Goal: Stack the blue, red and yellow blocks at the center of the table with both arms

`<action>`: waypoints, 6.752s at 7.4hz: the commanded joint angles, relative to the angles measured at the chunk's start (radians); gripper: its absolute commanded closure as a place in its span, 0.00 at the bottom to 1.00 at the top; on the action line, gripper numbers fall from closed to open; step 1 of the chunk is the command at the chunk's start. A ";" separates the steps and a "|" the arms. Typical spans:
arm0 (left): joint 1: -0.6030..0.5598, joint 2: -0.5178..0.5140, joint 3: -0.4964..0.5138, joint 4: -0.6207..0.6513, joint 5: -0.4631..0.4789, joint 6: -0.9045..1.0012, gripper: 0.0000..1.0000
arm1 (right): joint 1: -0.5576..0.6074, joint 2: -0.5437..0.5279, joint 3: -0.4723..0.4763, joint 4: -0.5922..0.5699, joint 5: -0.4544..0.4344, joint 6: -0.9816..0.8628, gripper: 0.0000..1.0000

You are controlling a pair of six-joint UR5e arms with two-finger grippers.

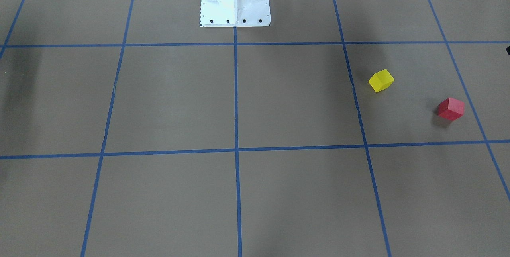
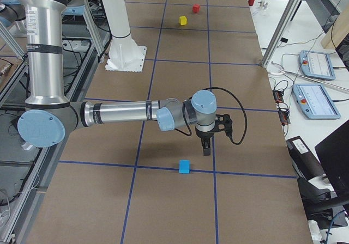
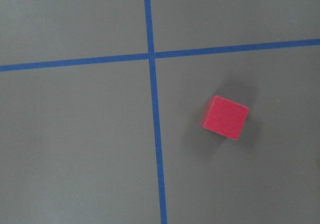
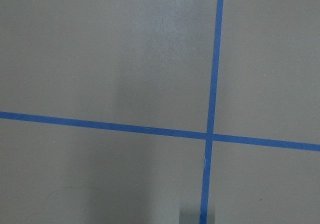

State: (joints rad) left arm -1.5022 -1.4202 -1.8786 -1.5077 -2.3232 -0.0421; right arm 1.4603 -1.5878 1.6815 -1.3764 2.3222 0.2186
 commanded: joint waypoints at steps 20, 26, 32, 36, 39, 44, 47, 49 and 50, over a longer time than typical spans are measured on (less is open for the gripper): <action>0.002 0.029 -0.004 -0.134 0.001 0.002 0.01 | -0.235 -0.057 -0.298 0.287 -0.046 0.091 0.17; 0.002 0.037 -0.004 -0.155 0.001 0.002 0.01 | -0.238 -0.046 -0.327 0.287 -0.064 0.093 0.21; 0.002 0.037 -0.002 -0.155 0.001 0.002 0.01 | -0.241 -0.044 -0.335 0.286 -0.063 0.094 0.21; 0.002 0.037 -0.004 -0.155 0.001 0.002 0.01 | -0.253 -0.044 -0.341 0.286 -0.064 0.094 0.84; 0.002 0.037 -0.005 -0.155 -0.001 0.001 0.01 | -0.201 -0.064 -0.187 0.266 -0.026 0.093 1.00; 0.002 0.026 -0.013 -0.155 0.001 -0.005 0.01 | -0.424 0.242 0.078 -0.038 -0.035 0.598 1.00; 0.002 0.026 -0.011 -0.155 0.001 -0.008 0.01 | -0.797 0.608 -0.048 -0.046 -0.294 0.956 1.00; 0.002 0.023 -0.011 -0.155 0.001 -0.010 0.01 | -0.865 0.873 -0.303 -0.046 -0.339 0.975 1.00; 0.002 0.021 -0.010 -0.155 0.001 -0.010 0.00 | -0.891 0.896 -0.328 -0.046 -0.346 0.993 1.00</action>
State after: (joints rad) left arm -1.5002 -1.3973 -1.8896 -1.6628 -2.3225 -0.0515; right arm 0.6066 -0.7759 1.4330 -1.4215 1.9939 1.1886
